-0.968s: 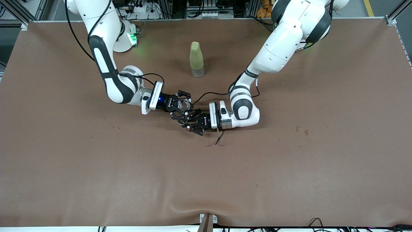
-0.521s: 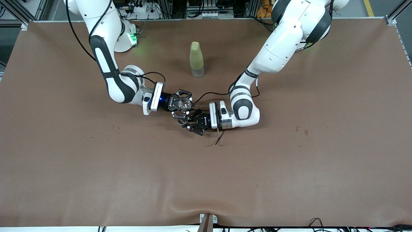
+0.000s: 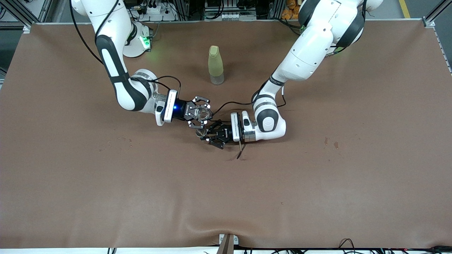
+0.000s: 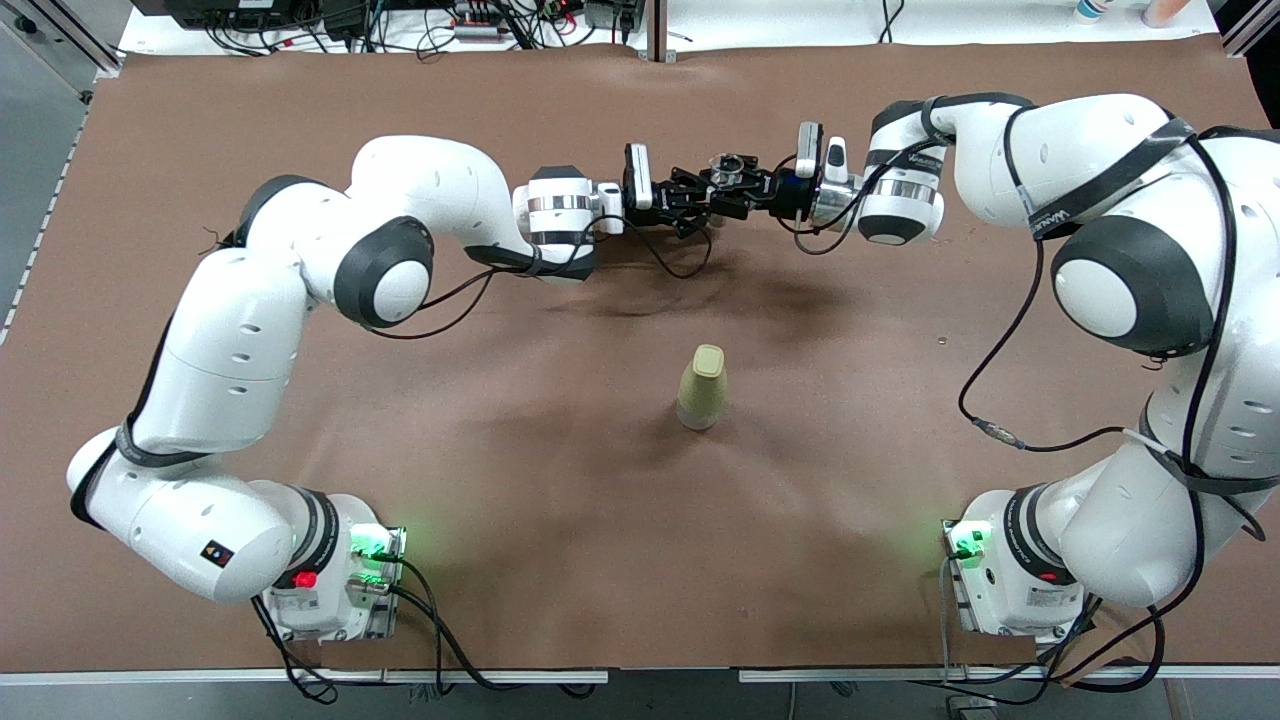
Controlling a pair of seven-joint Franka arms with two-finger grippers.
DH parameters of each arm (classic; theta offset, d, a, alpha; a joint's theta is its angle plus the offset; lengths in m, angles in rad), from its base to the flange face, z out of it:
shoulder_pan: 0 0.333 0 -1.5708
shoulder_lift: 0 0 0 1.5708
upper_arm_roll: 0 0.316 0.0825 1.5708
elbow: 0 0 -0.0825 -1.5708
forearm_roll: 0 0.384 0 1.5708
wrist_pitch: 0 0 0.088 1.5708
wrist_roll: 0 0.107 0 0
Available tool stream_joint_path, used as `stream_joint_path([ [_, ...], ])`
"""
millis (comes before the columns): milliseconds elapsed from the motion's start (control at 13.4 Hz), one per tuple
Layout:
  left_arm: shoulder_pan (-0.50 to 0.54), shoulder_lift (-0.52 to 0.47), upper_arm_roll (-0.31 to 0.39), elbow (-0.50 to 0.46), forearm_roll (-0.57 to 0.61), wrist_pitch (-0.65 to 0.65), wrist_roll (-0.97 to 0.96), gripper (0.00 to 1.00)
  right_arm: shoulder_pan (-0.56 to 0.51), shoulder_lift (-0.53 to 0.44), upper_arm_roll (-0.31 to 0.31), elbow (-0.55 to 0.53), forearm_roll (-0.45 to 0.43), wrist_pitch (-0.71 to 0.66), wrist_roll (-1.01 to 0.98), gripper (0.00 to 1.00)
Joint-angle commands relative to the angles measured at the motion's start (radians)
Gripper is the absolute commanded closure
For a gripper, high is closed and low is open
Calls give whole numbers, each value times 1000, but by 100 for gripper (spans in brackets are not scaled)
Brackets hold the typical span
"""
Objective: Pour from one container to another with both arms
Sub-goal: 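Tilt the beaker with the right gripper over the jigger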
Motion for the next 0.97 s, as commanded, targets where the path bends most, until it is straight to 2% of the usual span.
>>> stream_joint_path([
  [0, 8, 0, -5, -11, -31, -26, 40, 100, -8, -48, 8, -46, 12, 7, 70, 100],
  [893, 7, 0, -5, -11, -25, -26, 43, 100, 4, -50, 11, -48, 1, 8, 362, 100],
])
